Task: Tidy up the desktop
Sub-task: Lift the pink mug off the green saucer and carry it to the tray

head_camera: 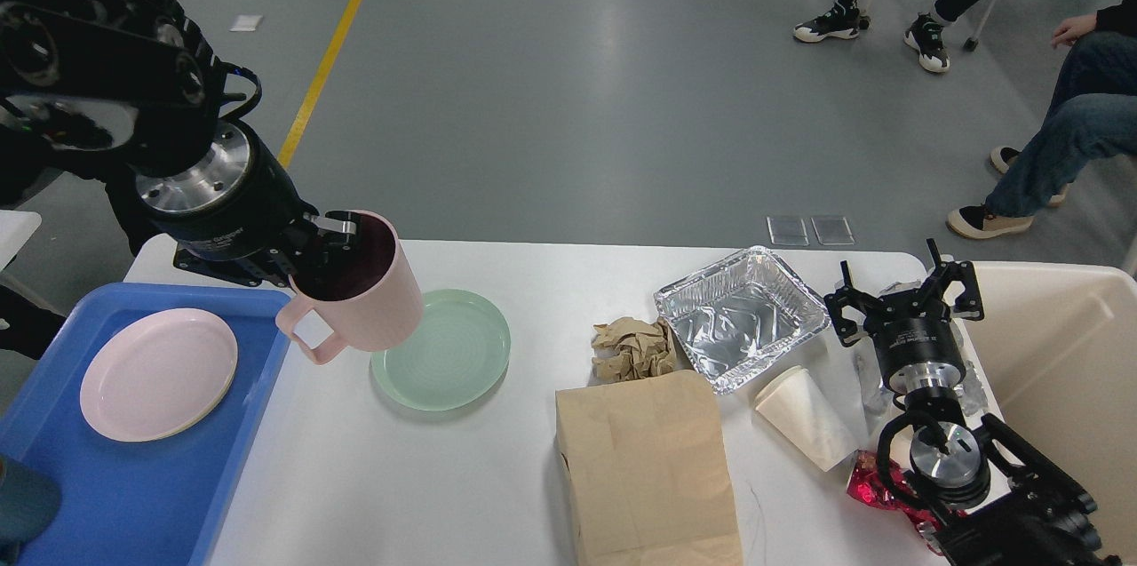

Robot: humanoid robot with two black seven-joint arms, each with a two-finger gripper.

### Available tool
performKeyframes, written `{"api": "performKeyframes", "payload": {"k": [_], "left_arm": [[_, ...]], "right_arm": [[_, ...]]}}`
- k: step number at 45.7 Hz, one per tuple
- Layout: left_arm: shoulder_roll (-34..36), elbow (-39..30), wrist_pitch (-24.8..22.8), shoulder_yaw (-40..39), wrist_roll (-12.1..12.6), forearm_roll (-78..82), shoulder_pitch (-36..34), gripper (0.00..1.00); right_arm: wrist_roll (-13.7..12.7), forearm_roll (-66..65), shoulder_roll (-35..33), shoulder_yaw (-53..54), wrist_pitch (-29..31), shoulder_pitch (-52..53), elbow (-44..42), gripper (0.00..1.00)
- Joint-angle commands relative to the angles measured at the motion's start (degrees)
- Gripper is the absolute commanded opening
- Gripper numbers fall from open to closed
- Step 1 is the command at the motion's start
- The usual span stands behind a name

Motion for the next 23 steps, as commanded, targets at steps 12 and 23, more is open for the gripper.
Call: {"api": "performKeyframes", "payload": {"k": [12,23], "left_arm": [[9.6,-1.9,-7.3,6.6,-4.5,10.9,-6.2,0.00],[23.0,2.5,-0.6,10.6,-4.5,22.5,3.7,0.00]], "right_arm": [[0.0,0.0,0.0,0.0,0.0,0.0,0.0,1.00],[0.0,0.0,0.0,0.0,0.0,0.0,0.0,1.00]]}}
